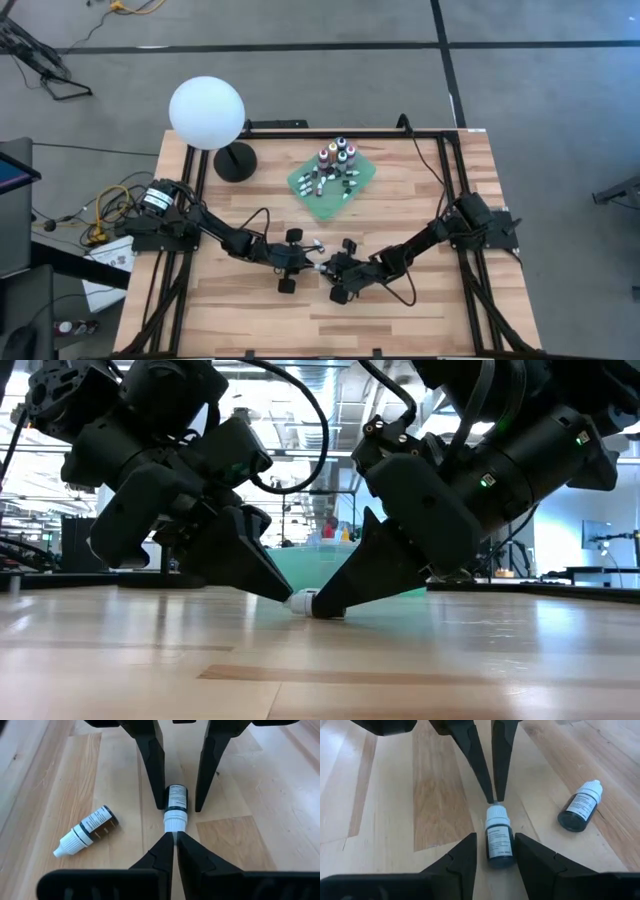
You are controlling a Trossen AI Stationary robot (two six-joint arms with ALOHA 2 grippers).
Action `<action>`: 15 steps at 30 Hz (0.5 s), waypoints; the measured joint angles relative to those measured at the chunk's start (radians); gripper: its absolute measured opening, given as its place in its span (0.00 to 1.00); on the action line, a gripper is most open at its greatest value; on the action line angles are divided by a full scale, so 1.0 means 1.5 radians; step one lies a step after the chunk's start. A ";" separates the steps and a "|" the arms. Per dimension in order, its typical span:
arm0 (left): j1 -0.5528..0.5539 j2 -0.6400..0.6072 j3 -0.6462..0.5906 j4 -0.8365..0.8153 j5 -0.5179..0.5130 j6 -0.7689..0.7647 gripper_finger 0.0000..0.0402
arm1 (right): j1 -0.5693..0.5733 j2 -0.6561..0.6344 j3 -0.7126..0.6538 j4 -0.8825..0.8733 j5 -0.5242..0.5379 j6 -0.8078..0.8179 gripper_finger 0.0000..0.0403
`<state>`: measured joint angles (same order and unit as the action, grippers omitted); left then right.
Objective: Pick & Place food coloring
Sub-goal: Put the bottom brown food coloring bottle into the green bin
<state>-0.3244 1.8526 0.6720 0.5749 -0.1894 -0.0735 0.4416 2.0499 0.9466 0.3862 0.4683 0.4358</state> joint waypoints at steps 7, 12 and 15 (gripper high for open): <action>0.000 0.000 0.000 0.000 0.000 0.001 0.03 | 0.000 0.000 0.000 0.001 -0.014 0.001 0.30; 0.000 0.000 0.000 0.000 0.000 0.006 0.04 | 0.000 0.000 0.000 -0.002 -0.014 0.001 0.26; 0.000 0.000 0.000 0.000 0.000 0.015 0.06 | 0.000 0.000 0.000 -0.005 -0.014 0.001 0.22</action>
<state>-0.3244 1.8526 0.6720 0.5752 -0.1897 -0.0517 0.4419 2.0499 0.9466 0.3790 0.4473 0.4370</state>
